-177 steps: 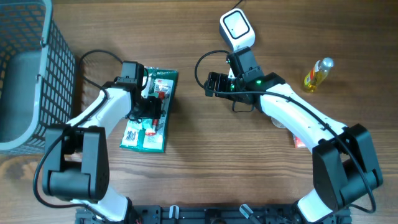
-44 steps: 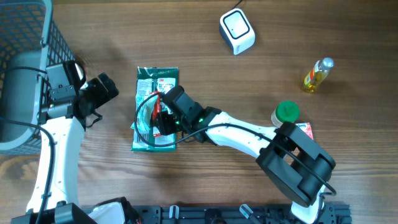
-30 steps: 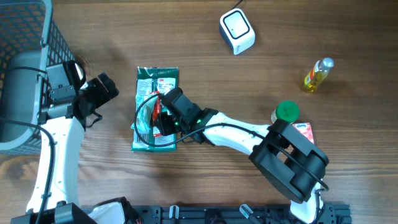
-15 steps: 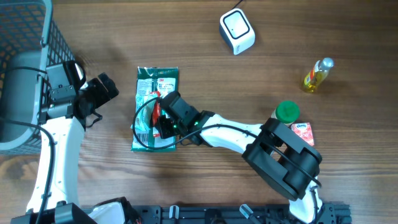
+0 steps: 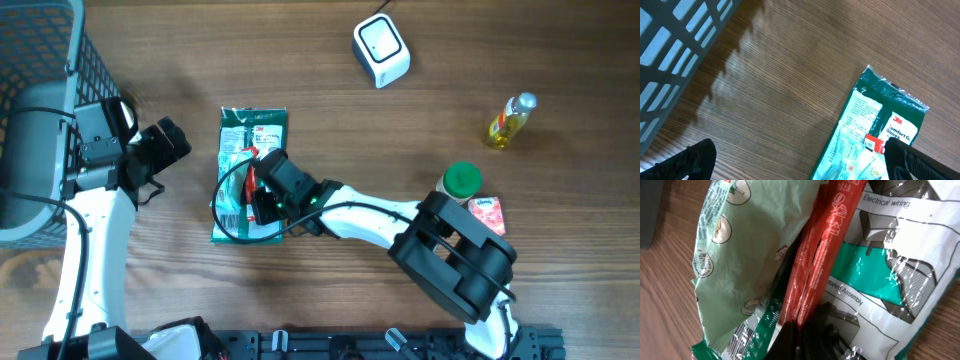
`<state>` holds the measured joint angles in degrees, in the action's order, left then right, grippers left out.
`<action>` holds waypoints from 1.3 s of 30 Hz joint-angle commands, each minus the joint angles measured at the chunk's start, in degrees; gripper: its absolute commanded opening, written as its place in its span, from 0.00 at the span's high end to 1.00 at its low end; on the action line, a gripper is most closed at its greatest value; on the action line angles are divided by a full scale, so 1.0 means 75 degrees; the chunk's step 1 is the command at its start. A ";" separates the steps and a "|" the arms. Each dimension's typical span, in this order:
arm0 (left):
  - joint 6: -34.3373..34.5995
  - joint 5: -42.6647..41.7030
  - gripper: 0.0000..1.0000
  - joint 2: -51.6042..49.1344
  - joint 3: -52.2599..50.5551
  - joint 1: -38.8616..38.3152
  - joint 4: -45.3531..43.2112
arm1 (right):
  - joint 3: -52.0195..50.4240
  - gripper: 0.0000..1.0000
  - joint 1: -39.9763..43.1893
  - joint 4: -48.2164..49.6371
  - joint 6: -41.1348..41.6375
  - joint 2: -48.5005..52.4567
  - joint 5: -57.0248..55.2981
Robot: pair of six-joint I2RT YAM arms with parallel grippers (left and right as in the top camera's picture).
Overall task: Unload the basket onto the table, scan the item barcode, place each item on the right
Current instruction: 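Close the right gripper on the red tube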
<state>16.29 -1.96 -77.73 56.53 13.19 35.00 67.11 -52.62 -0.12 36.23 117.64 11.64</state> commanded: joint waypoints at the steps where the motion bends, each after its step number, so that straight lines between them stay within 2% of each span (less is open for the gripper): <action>1: 0.0090 0.0073 0.00 -0.0038 0.0105 0.0023 -0.0003 | -0.0006 0.96 0.0315 -0.0254 -0.0003 -0.0589 0.0667; 4: 0.0093 0.0073 0.00 -0.0038 0.0105 0.0023 -0.0003 | -0.0006 0.96 0.0694 -0.1288 -0.0198 -0.1370 0.0691; 9: 0.0093 0.0073 0.00 -0.0038 0.0105 0.0023 -0.0003 | -0.0009 0.96 0.1003 -0.2597 -0.1912 -0.1559 0.0691; 14: 0.0093 0.0073 0.00 -0.0038 0.0105 0.0023 -0.0003 | -0.0009 0.96 0.1008 -0.3092 -0.3579 -0.1559 0.0723; 19: 0.0093 0.0073 0.00 -0.0038 0.0105 0.0023 -0.0003 | -0.0012 0.96 0.0982 -0.3363 -0.4605 -0.1510 0.0810; 24: 0.0093 0.0073 0.00 -0.0038 0.0105 0.0023 -0.0003 | -0.0017 0.96 0.0982 -0.3590 -0.5036 -0.1466 0.0804; 39: 0.0093 0.0073 0.00 -0.0038 0.0105 0.0023 -0.0003 | -0.0402 0.96 0.0985 -0.3279 -0.5004 -0.1466 0.0603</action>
<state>16.29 -1.96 -77.73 56.53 13.19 35.03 64.25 -44.95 -25.04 -0.34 106.21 16.47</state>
